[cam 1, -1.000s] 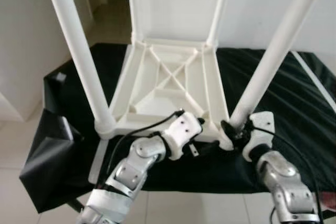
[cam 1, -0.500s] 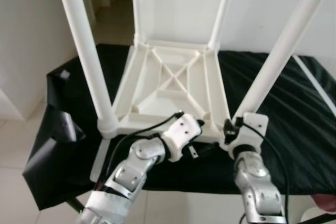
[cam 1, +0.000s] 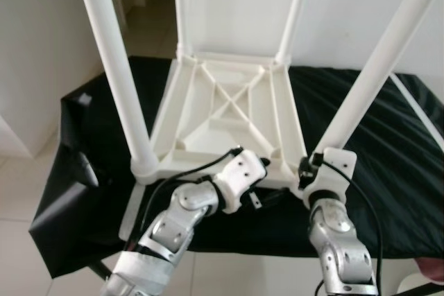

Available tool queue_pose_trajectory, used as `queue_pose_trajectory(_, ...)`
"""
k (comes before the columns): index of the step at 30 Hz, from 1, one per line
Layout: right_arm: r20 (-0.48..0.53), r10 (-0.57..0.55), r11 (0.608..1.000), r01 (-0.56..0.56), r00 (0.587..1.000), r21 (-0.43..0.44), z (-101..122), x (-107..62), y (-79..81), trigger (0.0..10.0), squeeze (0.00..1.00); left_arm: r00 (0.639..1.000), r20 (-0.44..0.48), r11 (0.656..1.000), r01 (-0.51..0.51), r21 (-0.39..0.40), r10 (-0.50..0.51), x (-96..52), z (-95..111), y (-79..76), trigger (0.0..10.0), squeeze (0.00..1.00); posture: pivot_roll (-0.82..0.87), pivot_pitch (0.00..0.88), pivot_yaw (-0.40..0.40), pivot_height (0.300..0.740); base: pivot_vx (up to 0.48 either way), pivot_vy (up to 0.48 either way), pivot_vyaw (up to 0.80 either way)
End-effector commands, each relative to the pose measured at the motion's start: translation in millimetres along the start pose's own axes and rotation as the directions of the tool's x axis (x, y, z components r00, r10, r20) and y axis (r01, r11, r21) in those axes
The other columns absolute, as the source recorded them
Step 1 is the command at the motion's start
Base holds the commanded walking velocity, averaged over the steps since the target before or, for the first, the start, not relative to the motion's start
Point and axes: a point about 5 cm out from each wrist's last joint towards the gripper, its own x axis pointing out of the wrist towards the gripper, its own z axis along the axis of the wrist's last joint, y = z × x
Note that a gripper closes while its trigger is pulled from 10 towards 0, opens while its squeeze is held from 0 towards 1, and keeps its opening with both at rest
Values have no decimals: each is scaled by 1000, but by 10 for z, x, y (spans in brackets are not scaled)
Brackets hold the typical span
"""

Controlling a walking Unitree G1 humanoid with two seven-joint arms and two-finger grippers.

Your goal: Building children table

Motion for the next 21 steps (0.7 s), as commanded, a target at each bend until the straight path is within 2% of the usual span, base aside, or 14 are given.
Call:
queue_pose_trajectory(1, -95, -23, 999, 28, 995, 46, -176, -52, 53, 10000, 545, 1000, 2, 1000, 17, -1, -17, 8, 7, -32, 10000, 0, 6, 0, -47, 740, 0, 0, 0)
queue_pose_trajectory(2, -95, -23, 999, 28, 995, 46, -176, -52, 53, 10000, 545, 1000, 2, 1000, 17, -1, -17, 8, 7, -32, 10000, 0, 6, 0, -47, 740, 0, 0, 0)
queue_pose_trajectory(3, -85, -14, 999, 18, 996, 44, -160, -48, 54, 10000, 1000, 1000, 2, 1000, 17, -1, -17, 9, 6, -34, 10000, 0, 7, 0, -47, 740, 0, 0, 0)
queue_pose_trajectory(6, -74, 20, 997, -15, 997, 73, -122, -28, 45, 10000, 1000, 1000, 3, 1000, 20, -2, -20, 7, 7, -39, 10000, 0, 6, 0, -46, 740, 0, 0, 0)
queue_pose_trajectory(10, -32, 38, 998, -37, 999, 43, -51, 6, -22, 10000, 1000, 1000, 3, 1000, 20, -5, -20, 10, 3, -35, 10000, 0, 3, 0, -45, 740, 0, 0, 0)
queue_pose_trajectory(11, -16, 72, 997, -71, 997, 27, -29, 30, -81, 10000, 1000, 1000, 3, 1000, 21, -3, -21, 14, 3, -36, 10000, 0, 0, 0, -42, 740, 0, 0, 0)
queue_pose_trajectory(15, -13, 95, 995, -95, 995, 21, -26, 39, -105, 10000, 1000, 1000, 3, 1000, 22, -4, -22, 16, 3, -37, 10000, 0, 0, 0, -42, 740, 0, 0, 0)
queue_pose_trajectory(16, -16, 143, 990, -143, 990, 8, -44, 53, -145, 10000, 0, 1000, 2, 1000, 26, -2, -26, 14, 1, -40, 10000, 0, -4, 0, -38, 740, 0, 0, 0)
queue_pose_trajectory(18, -18, 216, 976, -216, 976, -28, -63, 68, -201, 10000, 0, 1000, 0, 1000, 31, 1, -31, 10, -3, -43, 10000, 0, -4, 0, -38, 740, 0, 0, 0)
queue_pose_trajectory(21, -23, 301, 953, -302, 953, -29, -86, 93, -259, 10000, 0, 999, -1, 999, 32, 4, -32, 10, -2, -27, 10000, 0, -8, 0, -26, 740, 0, 0, 0)
